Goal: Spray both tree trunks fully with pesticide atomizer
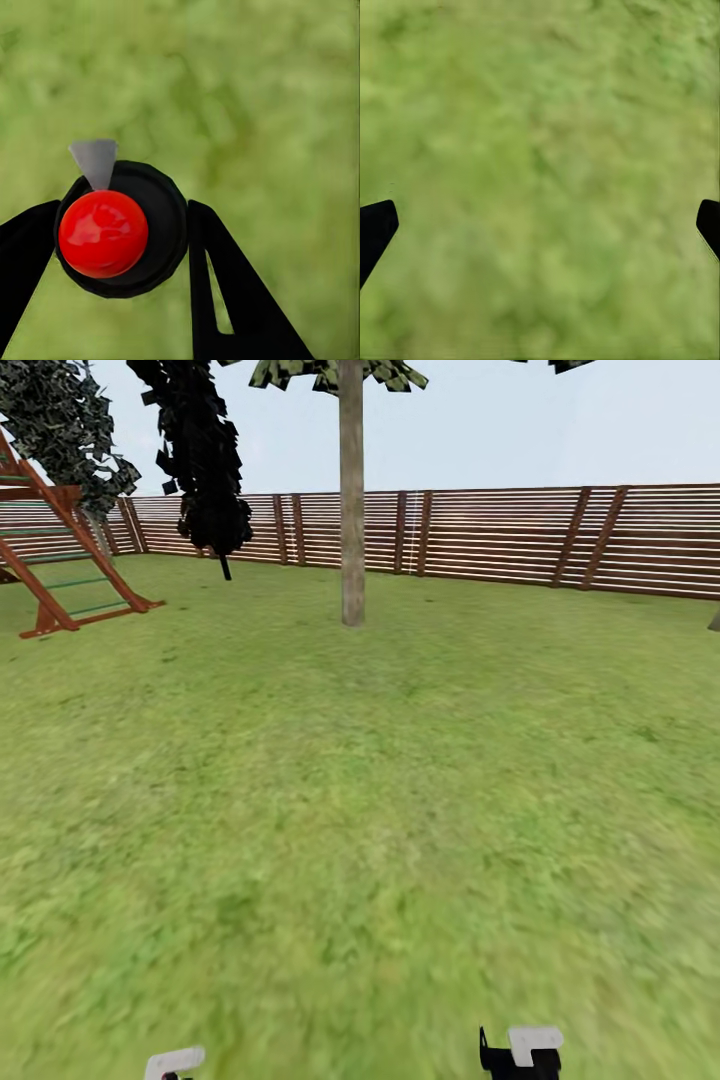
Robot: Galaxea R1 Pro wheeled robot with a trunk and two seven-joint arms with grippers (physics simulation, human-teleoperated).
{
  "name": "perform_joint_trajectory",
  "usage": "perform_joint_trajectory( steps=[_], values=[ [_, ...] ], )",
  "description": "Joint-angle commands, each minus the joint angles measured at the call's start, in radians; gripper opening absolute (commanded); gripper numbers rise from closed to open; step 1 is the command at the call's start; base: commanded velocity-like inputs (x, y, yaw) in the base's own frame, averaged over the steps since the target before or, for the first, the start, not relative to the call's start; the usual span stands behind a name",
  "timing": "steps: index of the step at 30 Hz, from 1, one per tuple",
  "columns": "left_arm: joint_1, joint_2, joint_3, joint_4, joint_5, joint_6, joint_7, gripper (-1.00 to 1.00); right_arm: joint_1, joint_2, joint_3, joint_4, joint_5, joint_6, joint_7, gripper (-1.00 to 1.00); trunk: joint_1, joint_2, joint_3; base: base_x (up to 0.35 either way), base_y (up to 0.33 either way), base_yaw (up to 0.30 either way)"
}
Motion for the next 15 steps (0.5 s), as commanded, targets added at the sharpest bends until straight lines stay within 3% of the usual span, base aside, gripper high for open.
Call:
perform_joint_trajectory(
  steps=[1, 15],
  values=[
    [-0.001, 0.000, 0.009, 0.001, -0.009, -0.004, -0.003, -1.00, -0.001, 0.000, -0.004, 0.001, 0.010, -0.002, -0.005, 1.00, 0.000, 0.000, -0.001, 0.339, 0.000, 0.000],
    [-0.001, 0.000, 0.009, 0.001, -0.009, -0.004, -0.003, -1.00, -0.001, 0.001, -0.004, 0.000, 0.009, -0.002, -0.006, 1.00, 0.000, 0.000, -0.001, 0.339, 0.000, 0.000]
  ],
)
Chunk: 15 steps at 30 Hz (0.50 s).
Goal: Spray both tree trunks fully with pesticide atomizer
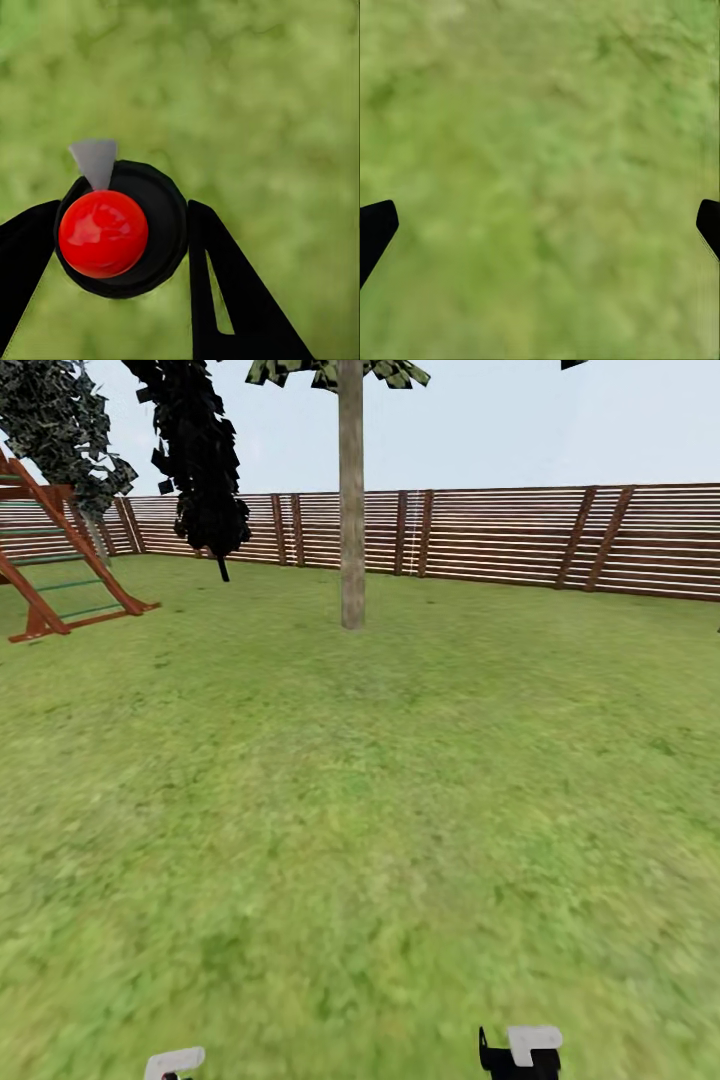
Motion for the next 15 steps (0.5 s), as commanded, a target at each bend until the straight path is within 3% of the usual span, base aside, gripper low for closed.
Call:
perform_joint_trajectory(
  steps=[1, 15],
  values=[
    [-0.001, 0.000, 0.009, 0.001, -0.009, -0.004, -0.003, -1.00, -0.001, 0.000, -0.004, 0.001, 0.010, -0.002, -0.004, 1.00, 0.000, 0.000, -0.001, 0.339, 0.000, 0.000],
    [-0.001, 0.001, 0.009, 0.001, -0.009, -0.004, -0.003, -1.00, -0.001, 0.001, -0.003, 0.002, 0.010, -0.002, -0.004, 1.00, 0.000, 0.000, -0.001, 0.339, 0.000, 0.000]
  ],
)
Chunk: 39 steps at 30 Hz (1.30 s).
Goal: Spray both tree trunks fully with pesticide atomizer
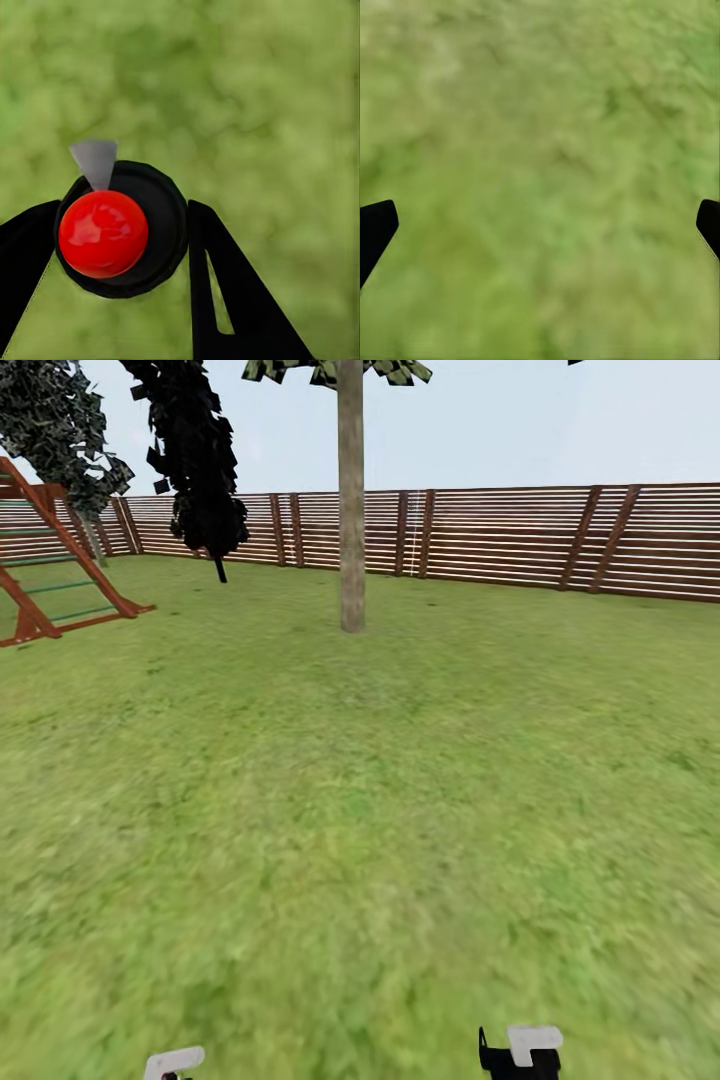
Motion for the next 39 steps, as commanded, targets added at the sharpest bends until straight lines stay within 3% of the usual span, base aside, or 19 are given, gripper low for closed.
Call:
perform_joint_trajectory(
  steps=[1, 39],
  values=[
    [0.000, 0.000, 0.009, 0.001, -0.009, -0.004, -0.004, -1.00, -0.001, 0.000, -0.004, 0.001, 0.010, -0.002, -0.005, 1.00, 0.000, 0.000, -0.001, 0.339, 0.000, 0.000],
    [0.000, 0.000, 0.009, 0.001, -0.009, -0.004, -0.004, -1.00, -0.001, 0.000, -0.005, 0.001, 0.010, -0.002, -0.006, 1.00, 0.000, 0.000, -0.001, 0.339, 0.000, 0.000]
  ],
)
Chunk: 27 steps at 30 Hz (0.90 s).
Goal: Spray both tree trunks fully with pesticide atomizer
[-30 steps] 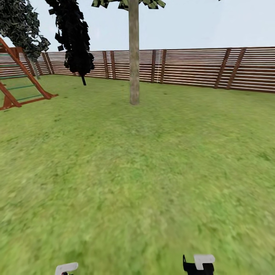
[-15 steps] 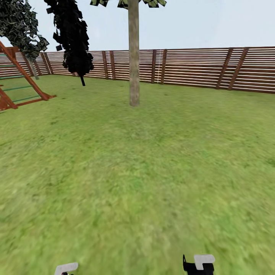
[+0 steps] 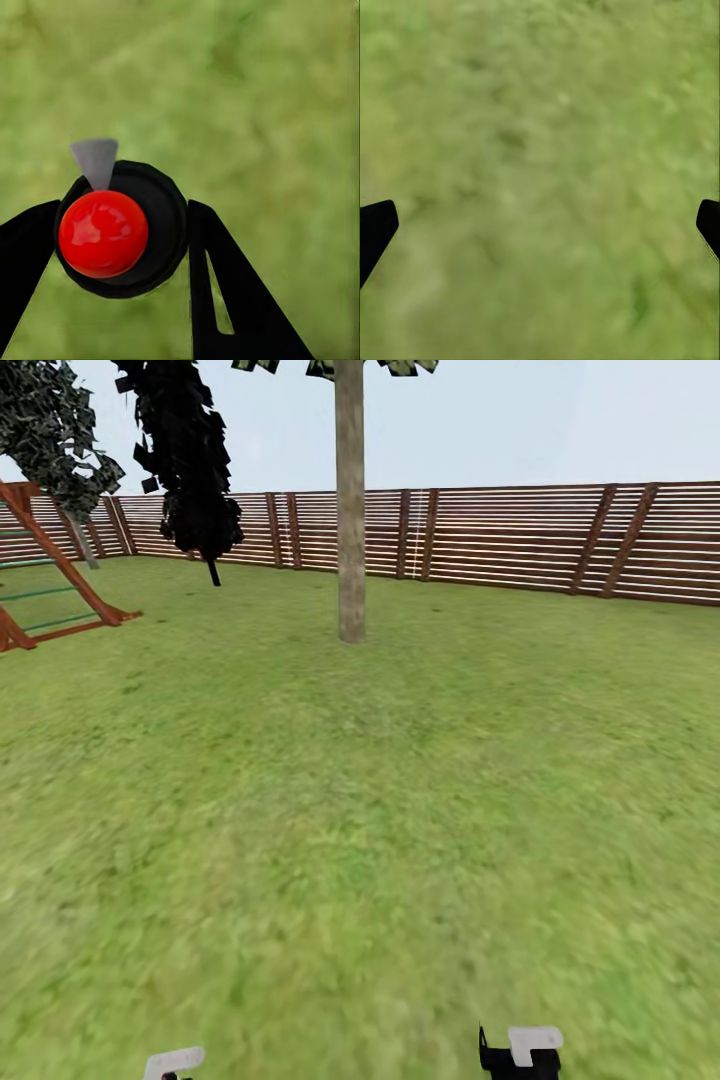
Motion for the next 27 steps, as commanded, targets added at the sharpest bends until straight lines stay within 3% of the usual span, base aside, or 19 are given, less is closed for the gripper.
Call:
perform_joint_trajectory(
  steps=[1, 27],
  values=[
    [0.000, 0.000, 0.009, 0.001, -0.009, -0.004, -0.003, -1.00, -0.001, 0.000, -0.004, 0.001, 0.010, -0.002, -0.005, 1.00, 0.000, 0.000, -0.001, 0.339, 0.000, 0.000],
    [-0.001, 0.000, 0.009, 0.001, -0.009, -0.004, -0.003, -1.00, -0.001, 0.000, -0.004, 0.001, 0.010, -0.002, -0.004, 1.00, 0.000, 0.000, -0.001, 0.339, 0.000, 0.000]
  ],
)
